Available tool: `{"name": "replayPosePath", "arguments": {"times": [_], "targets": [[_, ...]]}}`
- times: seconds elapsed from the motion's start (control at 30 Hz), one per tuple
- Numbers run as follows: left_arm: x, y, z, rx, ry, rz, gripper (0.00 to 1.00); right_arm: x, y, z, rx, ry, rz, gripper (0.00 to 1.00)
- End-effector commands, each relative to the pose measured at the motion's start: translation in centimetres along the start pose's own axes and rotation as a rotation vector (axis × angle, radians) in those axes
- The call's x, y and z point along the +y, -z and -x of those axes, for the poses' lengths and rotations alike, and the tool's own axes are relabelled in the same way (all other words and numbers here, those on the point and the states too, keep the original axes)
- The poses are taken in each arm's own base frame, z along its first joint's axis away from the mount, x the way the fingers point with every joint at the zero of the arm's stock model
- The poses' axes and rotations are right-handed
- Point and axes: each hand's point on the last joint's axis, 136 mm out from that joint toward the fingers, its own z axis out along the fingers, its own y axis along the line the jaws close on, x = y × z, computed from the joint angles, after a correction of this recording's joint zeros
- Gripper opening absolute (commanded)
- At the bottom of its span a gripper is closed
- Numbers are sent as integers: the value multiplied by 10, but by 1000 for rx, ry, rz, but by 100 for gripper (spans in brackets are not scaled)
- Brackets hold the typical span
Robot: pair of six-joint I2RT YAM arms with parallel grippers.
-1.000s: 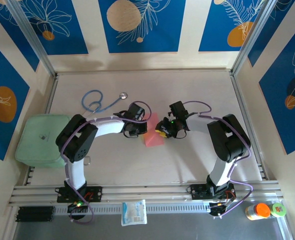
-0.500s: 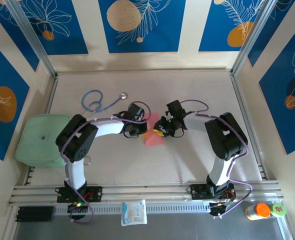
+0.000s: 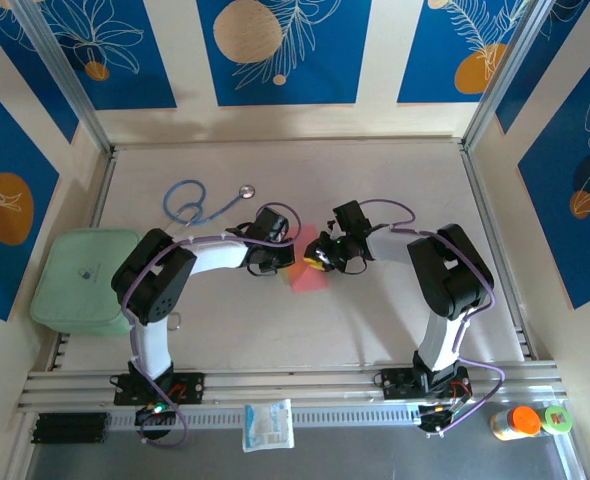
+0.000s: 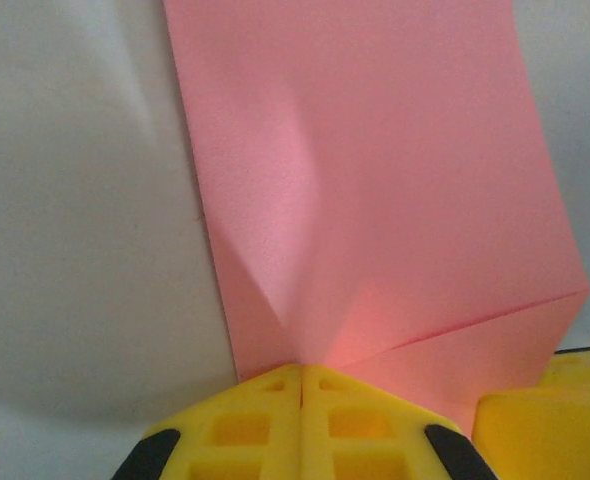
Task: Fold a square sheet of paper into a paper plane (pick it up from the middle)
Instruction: Turn over the paper at the center of the table.
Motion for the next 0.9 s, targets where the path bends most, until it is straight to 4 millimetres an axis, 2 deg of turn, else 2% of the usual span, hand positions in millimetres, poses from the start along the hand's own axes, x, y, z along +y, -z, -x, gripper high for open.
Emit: {"name": "replayPosePath", "arguments": {"times": [0.0,0.13,0.23,0.37,0.47,0.6,0.7,0.87], "targets": [[18,-2,-14,52,29,46,1,2,-5,-12,44,18,26,23],[5,9,-12,68,7,6,5,-2,-8,-14,46,28,10,18],[-4,24,-3,50,5,-27,9,-2,-8,-12,36,42,12,13],[-15,53,10,17,24,-124,16,15,1,-9,4,113,60,7],[-12,76,16,-17,71,-194,25,33,13,-5,-26,169,111,5],[-11,98,14,-51,156,-338,42,57,34,-5,-43,225,209,5],[-23,110,14,-86,182,-475,65,72,47,-6,-28,243,276,5],[-49,117,15,-101,201,-656,84,91,63,-4,7,213,394,5]]}}
